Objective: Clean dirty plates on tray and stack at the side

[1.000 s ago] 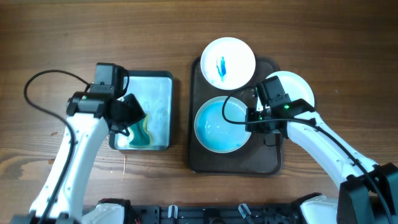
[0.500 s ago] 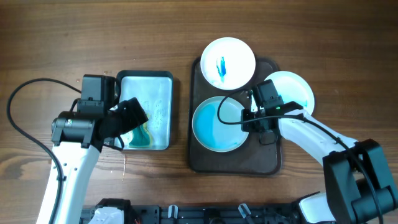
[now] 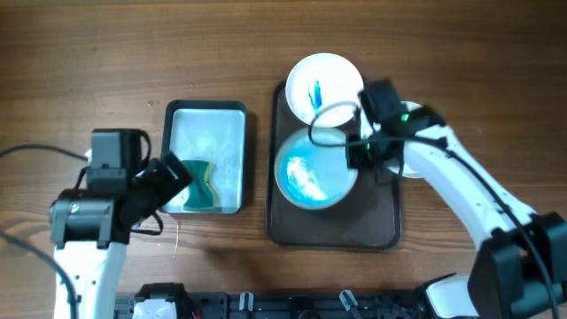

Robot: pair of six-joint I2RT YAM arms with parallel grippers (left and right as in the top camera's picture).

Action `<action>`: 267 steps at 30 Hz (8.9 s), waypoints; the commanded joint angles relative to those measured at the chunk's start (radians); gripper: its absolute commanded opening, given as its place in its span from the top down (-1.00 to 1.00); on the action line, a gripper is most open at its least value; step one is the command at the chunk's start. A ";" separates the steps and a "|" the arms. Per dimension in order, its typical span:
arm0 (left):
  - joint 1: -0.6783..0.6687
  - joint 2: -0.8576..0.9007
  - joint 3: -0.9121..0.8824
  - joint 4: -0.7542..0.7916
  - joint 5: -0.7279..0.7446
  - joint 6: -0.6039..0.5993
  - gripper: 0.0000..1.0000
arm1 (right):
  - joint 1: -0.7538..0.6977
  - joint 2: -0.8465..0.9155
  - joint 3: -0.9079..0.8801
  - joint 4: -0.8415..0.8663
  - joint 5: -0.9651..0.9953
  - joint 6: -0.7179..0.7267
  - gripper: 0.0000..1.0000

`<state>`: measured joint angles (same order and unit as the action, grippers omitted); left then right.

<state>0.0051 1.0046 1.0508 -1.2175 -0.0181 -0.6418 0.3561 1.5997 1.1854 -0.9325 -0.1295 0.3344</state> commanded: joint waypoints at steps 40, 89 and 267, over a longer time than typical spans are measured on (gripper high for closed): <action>0.335 -0.024 0.013 -0.089 -0.028 -0.063 -1.00 | 0.806 0.173 0.237 1.062 1.274 -0.787 0.91; 0.335 -0.024 0.013 -0.089 -0.028 -0.063 -1.00 | 0.845 0.173 0.237 1.445 1.365 -1.189 0.91; 0.333 -0.022 0.013 -0.065 0.184 0.110 -0.98 | -0.108 0.240 -0.019 0.061 0.000 0.196 0.91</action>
<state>0.3340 0.9890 1.0523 -1.2835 0.1070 -0.6281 0.2481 1.8984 1.1744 -0.8032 -0.2306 0.1539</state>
